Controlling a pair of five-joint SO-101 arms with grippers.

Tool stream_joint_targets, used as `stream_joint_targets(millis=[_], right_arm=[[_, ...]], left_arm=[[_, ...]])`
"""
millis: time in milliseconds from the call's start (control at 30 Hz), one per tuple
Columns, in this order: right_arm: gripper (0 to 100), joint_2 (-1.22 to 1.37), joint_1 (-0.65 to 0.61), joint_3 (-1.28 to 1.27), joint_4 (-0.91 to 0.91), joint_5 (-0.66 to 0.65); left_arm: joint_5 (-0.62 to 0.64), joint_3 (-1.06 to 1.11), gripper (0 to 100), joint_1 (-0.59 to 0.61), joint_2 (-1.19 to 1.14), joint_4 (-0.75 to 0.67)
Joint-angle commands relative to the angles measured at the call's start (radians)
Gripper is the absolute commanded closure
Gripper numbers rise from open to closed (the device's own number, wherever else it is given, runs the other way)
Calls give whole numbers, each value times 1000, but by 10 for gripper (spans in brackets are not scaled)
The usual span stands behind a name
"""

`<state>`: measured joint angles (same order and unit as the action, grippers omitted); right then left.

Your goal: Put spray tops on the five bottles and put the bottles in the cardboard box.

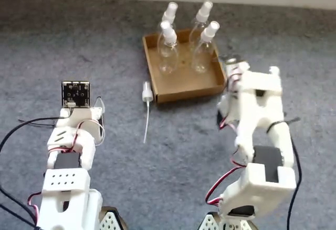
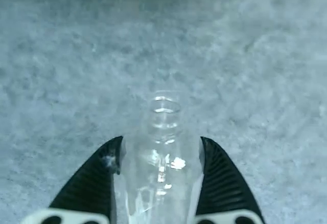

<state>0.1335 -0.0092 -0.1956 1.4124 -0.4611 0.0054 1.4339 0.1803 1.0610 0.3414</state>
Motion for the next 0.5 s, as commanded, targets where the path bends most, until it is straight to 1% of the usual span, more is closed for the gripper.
stream_joint_targets(millis=[0,100,367,467], right_arm=[[995,-54,-54,-22,-30,18],[995,-54,-58,-24,-21,25],[995,-56,-58,-22,-15,26],[995,-56,-54,-22,15,18]], left_arm=[[9,22,871,39,7,-20],[9,35,871,74,7,-21],[8,4,871,219,8,-21],[8,-41,871,228,4,-9]])
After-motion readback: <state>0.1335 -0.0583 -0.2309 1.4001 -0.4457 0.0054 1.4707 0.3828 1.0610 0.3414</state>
